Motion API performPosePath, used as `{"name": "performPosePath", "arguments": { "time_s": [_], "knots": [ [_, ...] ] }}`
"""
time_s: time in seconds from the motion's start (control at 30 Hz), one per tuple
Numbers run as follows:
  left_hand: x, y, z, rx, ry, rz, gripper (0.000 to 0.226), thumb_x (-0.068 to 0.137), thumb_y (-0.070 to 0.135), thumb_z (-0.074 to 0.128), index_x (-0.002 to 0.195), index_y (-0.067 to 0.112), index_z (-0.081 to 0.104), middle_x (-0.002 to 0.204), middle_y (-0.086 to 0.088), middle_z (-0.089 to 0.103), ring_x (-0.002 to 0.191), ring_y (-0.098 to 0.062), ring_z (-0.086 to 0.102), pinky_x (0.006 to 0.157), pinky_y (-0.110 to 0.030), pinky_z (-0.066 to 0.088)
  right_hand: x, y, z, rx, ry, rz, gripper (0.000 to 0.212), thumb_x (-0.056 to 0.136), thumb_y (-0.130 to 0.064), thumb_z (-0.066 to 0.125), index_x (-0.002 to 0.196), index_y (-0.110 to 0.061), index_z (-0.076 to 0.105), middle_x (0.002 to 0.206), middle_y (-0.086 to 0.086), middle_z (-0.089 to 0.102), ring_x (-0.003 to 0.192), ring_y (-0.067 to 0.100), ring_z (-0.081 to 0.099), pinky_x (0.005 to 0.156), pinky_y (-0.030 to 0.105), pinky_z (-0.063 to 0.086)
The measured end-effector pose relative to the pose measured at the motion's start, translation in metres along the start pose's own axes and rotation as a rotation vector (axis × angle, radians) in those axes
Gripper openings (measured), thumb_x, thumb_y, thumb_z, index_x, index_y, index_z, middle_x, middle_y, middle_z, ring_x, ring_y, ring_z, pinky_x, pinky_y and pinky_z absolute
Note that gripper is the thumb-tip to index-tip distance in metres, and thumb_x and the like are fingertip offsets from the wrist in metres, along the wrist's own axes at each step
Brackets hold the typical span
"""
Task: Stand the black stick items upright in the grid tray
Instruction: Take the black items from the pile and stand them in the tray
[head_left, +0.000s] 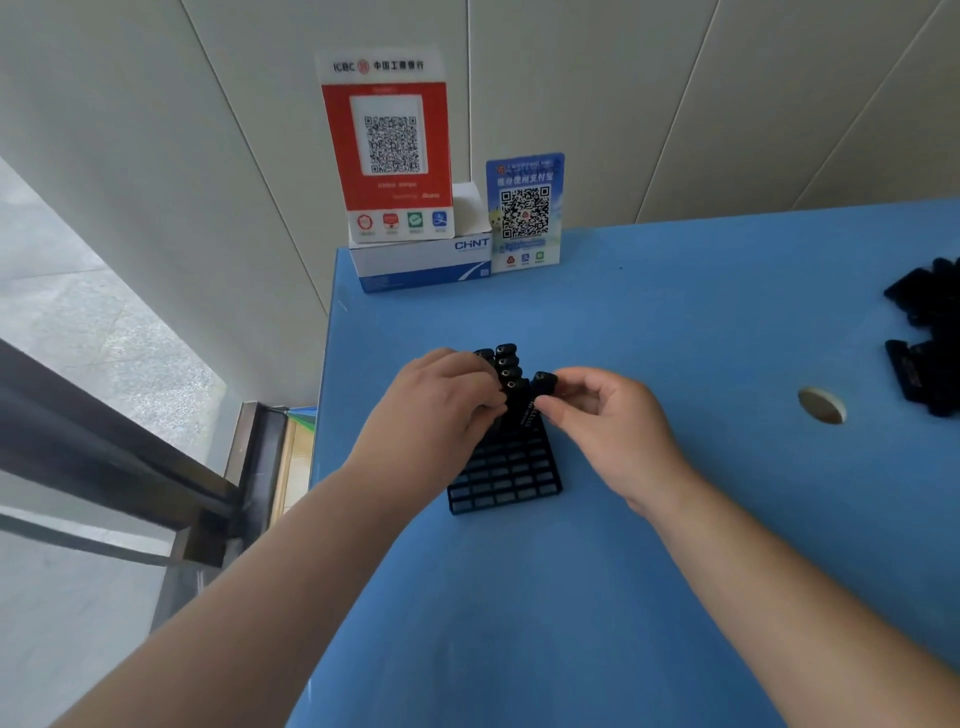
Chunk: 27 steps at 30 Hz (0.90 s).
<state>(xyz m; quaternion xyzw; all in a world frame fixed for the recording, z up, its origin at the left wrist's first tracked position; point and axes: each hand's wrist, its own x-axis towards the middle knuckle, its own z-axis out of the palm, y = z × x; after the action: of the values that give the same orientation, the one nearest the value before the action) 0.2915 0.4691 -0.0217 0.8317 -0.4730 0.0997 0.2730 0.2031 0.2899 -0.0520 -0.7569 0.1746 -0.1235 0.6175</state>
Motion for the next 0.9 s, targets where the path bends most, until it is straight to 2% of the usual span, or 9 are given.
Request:
{"name": "performPosePath", "arguments": {
  "time_s": [0.1, 0.27, 0.4, 0.53, 0.63, 0.73, 0.9],
  "knots": [
    [-0.007, -0.005, 0.004, 0.044, 0.016, -0.001, 0.008, 0.079, 0.012, 0.081, 0.08, 0.016, 0.074, 0.093, 0.003, 0.069, 0.086, -0.026, 0.063, 0.077, -0.042, 0.052, 0.0, 0.004, 0.002, -0.01, -0.02, -0.013, 0.025, 0.087, -0.012, 0.076, 0.086, -0.037, 0.075, 0.09, -0.01, 0.078, 0.088, 0.008, 0.073, 0.083, 0.019, 0.053],
    [-0.011, -0.008, 0.009, 0.046, 0.048, -0.008, 0.01, 0.079, 0.014, 0.081, 0.084, 0.019, 0.073, 0.093, 0.004, 0.066, 0.086, -0.024, 0.06, 0.077, -0.04, 0.051, 0.0, 0.005, 0.005, -0.185, -0.013, -0.161, 0.036, 0.084, -0.013, 0.079, 0.088, -0.049, 0.073, 0.09, -0.017, 0.075, 0.084, 0.004, 0.072, 0.081, 0.019, 0.055],
    [-0.015, -0.006, 0.008, 0.054, 0.056, 0.005, 0.011, 0.079, 0.013, 0.081, 0.084, 0.018, 0.074, 0.092, 0.005, 0.067, 0.086, -0.025, 0.061, 0.076, -0.04, 0.052, -0.002, 0.006, 0.01, -0.239, -0.037, -0.238, 0.032, 0.084, -0.012, 0.078, 0.097, -0.04, 0.072, 0.092, -0.017, 0.075, 0.084, 0.005, 0.072, 0.082, 0.027, 0.057],
    [-0.016, -0.006, 0.007, 0.058, 0.067, -0.006, 0.011, 0.078, 0.011, 0.082, 0.083, 0.017, 0.074, 0.092, 0.004, 0.067, 0.088, -0.026, 0.062, 0.076, -0.042, 0.052, 0.002, 0.005, 0.007, -0.299, -0.051, -0.268, 0.021, 0.085, -0.012, 0.076, 0.097, -0.029, 0.076, 0.089, -0.012, 0.075, 0.083, 0.01, 0.071, 0.081, 0.038, 0.057],
    [-0.016, -0.004, 0.007, 0.056, 0.062, -0.024, 0.012, 0.078, 0.012, 0.082, 0.085, 0.018, 0.075, 0.093, 0.005, 0.067, 0.09, -0.026, 0.062, 0.078, -0.042, 0.052, 0.004, 0.006, 0.005, -0.385, -0.062, -0.307, 0.018, 0.087, -0.013, 0.075, 0.099, -0.027, 0.077, 0.088, -0.011, 0.074, 0.083, 0.013, 0.069, 0.078, 0.038, 0.056],
    [-0.018, -0.002, 0.005, 0.057, 0.05, -0.039, 0.013, 0.078, 0.012, 0.082, 0.088, 0.017, 0.075, 0.094, 0.005, 0.067, 0.091, -0.025, 0.062, 0.079, -0.042, 0.052, 0.003, 0.008, 0.007, -0.395, -0.088, -0.29, 0.022, 0.087, -0.012, 0.075, 0.101, -0.028, 0.077, 0.091, -0.013, 0.074, 0.085, 0.009, 0.069, 0.081, 0.036, 0.055],
    [-0.02, 0.001, 0.003, 0.084, 0.04, -0.06, 0.017, 0.078, 0.015, 0.082, 0.094, 0.018, 0.077, 0.097, 0.006, 0.068, 0.094, -0.025, 0.062, 0.083, -0.04, 0.051, 0.004, 0.011, 0.009, -0.375, -0.036, -0.223, 0.017, 0.086, -0.013, 0.076, 0.099, -0.025, 0.078, 0.092, -0.009, 0.075, 0.085, 0.01, 0.071, 0.083, 0.037, 0.057]
  ]
}}
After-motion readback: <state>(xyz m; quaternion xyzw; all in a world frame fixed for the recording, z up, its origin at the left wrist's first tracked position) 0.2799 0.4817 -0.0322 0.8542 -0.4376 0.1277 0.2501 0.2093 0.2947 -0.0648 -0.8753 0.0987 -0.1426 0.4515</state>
